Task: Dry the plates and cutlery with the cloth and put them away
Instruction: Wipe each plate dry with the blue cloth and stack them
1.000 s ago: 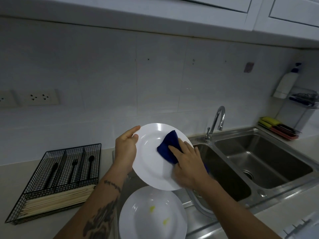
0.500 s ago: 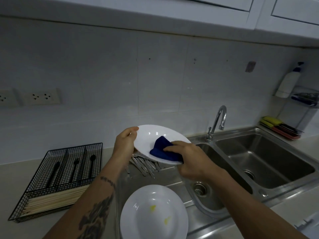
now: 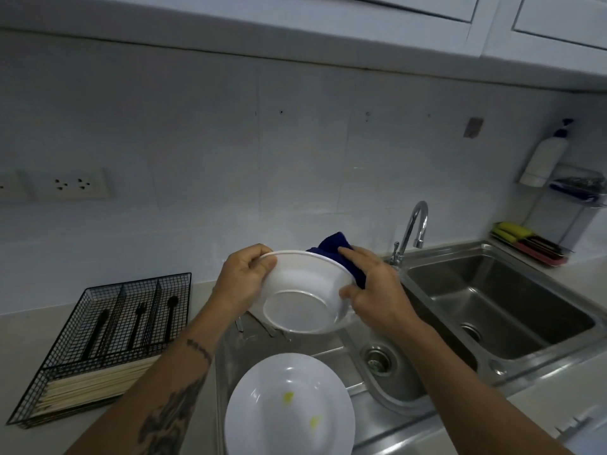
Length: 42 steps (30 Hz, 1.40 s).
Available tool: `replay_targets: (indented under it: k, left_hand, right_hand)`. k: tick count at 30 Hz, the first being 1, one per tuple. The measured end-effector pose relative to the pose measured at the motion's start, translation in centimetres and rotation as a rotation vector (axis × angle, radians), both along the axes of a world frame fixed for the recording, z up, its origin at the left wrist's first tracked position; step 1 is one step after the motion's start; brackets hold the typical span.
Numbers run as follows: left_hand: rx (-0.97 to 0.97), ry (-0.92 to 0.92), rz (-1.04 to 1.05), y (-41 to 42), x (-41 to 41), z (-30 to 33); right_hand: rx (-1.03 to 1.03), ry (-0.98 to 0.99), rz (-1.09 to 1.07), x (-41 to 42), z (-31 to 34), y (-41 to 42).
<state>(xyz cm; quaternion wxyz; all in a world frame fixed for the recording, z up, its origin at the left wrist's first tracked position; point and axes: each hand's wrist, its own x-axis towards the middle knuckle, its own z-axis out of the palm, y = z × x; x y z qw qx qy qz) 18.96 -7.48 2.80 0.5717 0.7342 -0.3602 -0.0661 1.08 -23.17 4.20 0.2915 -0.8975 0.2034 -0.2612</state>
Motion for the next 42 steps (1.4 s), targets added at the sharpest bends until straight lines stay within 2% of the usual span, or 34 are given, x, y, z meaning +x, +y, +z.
replay_targets:
  k: [5, 9, 11, 13, 17, 20, 22, 26, 30, 36, 39, 42]
  left_hand:
    - [0.001, 0.093, 0.055, -1.1, -1.0, 0.5]
    - [-0.044, 0.154, 0.114, -1.7, -1.8, 0.6]
    - [-0.032, 0.156, 0.129, -1.9, -2.1, 0.6]
    - [-0.028, 0.152, 0.129, -2.1, -2.1, 0.5]
    - [-0.057, 0.205, 0.145, -2.2, -1.9, 0.9]
    - [-0.144, 0.268, 0.234, -1.1, -1.2, 1.8]
    - [-0.183, 0.285, 0.234, -0.6, -0.7, 2.3]
    - [-0.130, 0.244, 0.145, -0.9, -1.5, 1.8]
    - [-0.188, 0.343, 0.139, -1.0, -1.9, 1.3]
    - [-0.290, 0.438, 0.134, -0.8, -2.8, 1.3]
    - [-0.323, 0.430, 0.203, -0.3, -2.6, 1.4]
    - [-0.375, 0.455, 0.250, 0.5, -2.4, 1.6]
  right_hand:
    - [-0.004, -0.159, -0.246, 0.7, -0.6, 0.9]
    - [0.168, -0.352, -0.380, 1.7, -0.5, 1.7]
    - [0.169, -0.401, -0.382, 1.9, -0.4, 2.3]
    - [0.095, -0.355, -0.305, 2.1, -0.6, 3.5]
    - [-0.234, -0.179, -0.030, 1.9, -3.0, 5.7]
    - [-0.338, -0.111, 0.069, 0.6, -5.6, 5.0]
    - [-0.306, -0.112, 0.054, 0.1, -6.7, 4.3]
    - [-0.167, -0.122, -0.044, 1.5, -5.2, 4.8]
    - [-0.290, -0.025, 0.071, 1.9, -3.9, 7.5]
    - [-0.405, 0.058, -0.044, 3.6, -2.1, 4.9]
    - [-0.310, 0.050, -0.156, 3.7, -1.7, 2.7]
    - [0.040, -0.090, -0.211, 2.5, -2.4, 1.5]
